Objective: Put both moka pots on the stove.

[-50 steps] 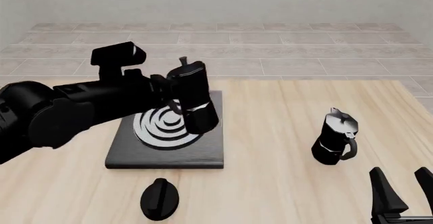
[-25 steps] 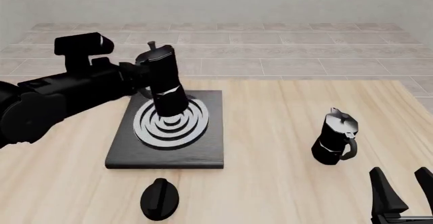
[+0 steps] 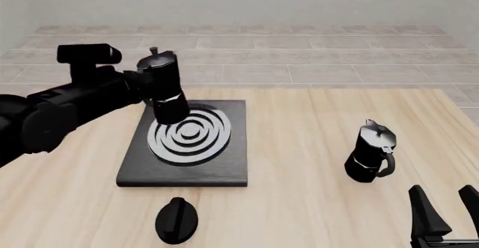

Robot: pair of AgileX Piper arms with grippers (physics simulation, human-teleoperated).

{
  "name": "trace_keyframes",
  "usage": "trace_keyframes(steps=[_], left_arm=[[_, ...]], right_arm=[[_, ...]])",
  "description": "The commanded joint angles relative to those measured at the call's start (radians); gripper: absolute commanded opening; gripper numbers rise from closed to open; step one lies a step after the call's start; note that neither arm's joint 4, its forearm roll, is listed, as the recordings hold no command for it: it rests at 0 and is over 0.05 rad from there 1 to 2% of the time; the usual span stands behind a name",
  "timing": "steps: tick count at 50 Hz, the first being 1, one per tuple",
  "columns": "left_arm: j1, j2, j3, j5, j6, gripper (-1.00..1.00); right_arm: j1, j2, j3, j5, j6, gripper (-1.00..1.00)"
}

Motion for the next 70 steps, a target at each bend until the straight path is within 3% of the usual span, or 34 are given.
trace_keyframes(steps=[1, 18, 70], left_arm=[[0.040, 0.042, -0.012, -0.075, 0.032, -1.00], [0.073, 0.150, 0.010, -0.194, 0.063, -1.00], [0.113, 0.398, -0.071, -0.307, 0.068, -1.00]], right_arm=[[-0.001, 0.006, 0.000, -0.004, -0.001, 1.00], [-0.001, 0.006, 0.000, -0.004, -0.001, 1.00], [-0.001, 0.006, 0.000, -0.004, -0.001, 1.00]])
